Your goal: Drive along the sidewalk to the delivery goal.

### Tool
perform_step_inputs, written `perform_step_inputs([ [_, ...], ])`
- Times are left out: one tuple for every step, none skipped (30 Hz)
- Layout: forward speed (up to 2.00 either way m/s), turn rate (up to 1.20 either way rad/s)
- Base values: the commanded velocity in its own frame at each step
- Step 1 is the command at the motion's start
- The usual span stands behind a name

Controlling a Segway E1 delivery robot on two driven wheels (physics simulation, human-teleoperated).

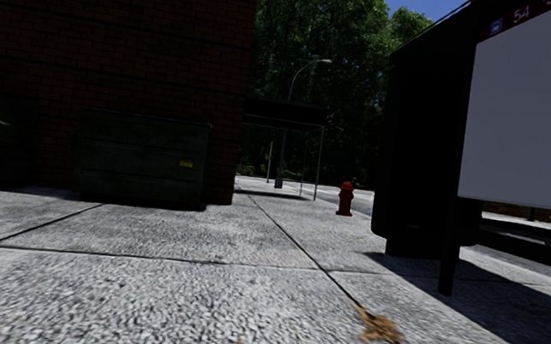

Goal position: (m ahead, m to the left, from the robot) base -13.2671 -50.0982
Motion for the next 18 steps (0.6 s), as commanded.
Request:
perform_step_inputs([
  [2.00,0.00],
  [2.00,0.00],
  [2.00,0.00],
  [2.00,0.00],
  [2.00,0.00],
  [2.00,0.00],
  [2.00,0.00],
  [2.00,0.00],
  [2.00,0.00],
  [2.00,0.00],
  [2.00,0.00],
  [2.00,0.00],
  [2.00,0.00],
  [2.00,0.00],
  [2.00,0.00],
  [2.00,0.00],
  [2.00,0.00],
  [2.00,0.00],
])
